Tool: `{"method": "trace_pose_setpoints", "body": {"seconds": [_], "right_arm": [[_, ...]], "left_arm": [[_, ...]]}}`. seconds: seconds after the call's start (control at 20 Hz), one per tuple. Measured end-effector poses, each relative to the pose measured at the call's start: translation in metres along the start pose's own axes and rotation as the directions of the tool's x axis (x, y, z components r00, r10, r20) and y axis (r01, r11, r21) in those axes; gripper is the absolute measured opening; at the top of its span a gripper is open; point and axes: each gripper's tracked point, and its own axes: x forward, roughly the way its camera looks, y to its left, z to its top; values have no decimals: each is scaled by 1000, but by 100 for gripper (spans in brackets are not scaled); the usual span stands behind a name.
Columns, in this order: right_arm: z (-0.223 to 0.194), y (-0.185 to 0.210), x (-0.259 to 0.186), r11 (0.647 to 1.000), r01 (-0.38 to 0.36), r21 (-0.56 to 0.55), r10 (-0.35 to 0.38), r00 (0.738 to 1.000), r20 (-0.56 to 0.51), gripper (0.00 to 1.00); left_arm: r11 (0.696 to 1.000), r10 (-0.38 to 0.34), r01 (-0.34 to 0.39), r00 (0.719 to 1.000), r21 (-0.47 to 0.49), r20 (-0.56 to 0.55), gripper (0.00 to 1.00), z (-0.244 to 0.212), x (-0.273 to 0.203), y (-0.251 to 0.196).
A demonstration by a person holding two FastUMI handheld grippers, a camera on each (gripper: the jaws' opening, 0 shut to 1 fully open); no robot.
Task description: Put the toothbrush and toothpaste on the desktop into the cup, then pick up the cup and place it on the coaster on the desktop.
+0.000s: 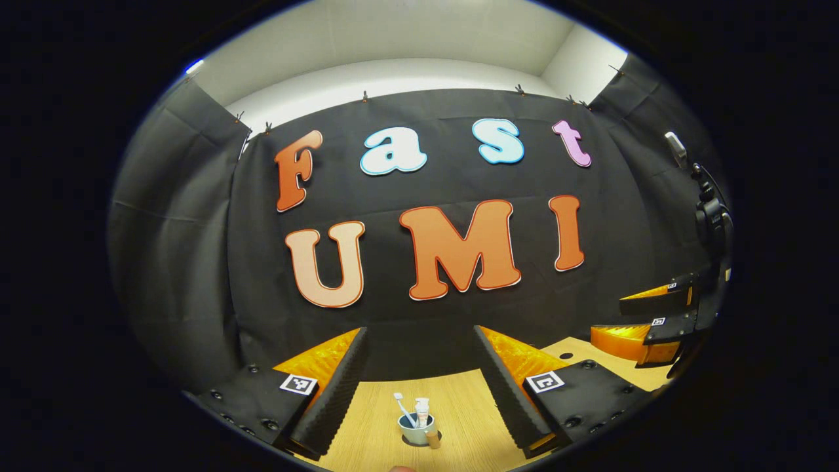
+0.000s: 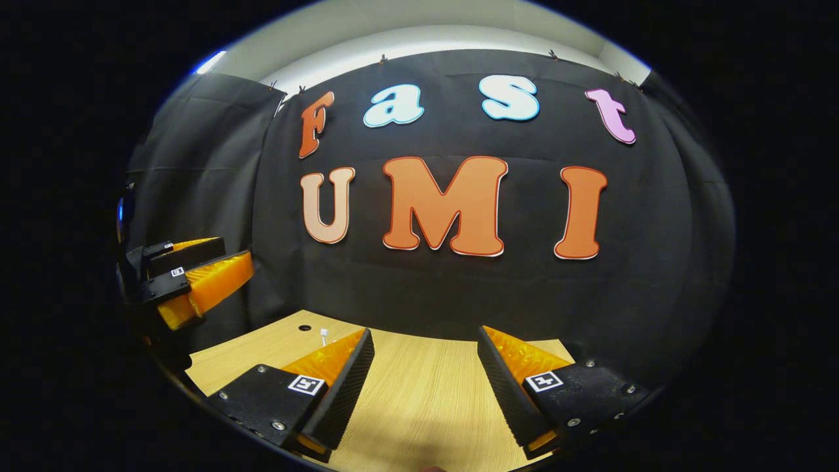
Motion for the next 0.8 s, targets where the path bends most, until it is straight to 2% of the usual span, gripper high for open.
{"method": "trace_pose_setpoints", "body": {"seconds": [0.5,0.8], "right_arm": [[-5,8,5,1000,-19,-10,19,1000,-15,95],[-4,2,9,1000,-15,-5,15,1000,-16,96]], "left_arm": [[1000,-19,19,1000,18,-1,100,-1,3,-7],[1000,-27,27,1000,13,-9,98,-5,6,-15]]}}
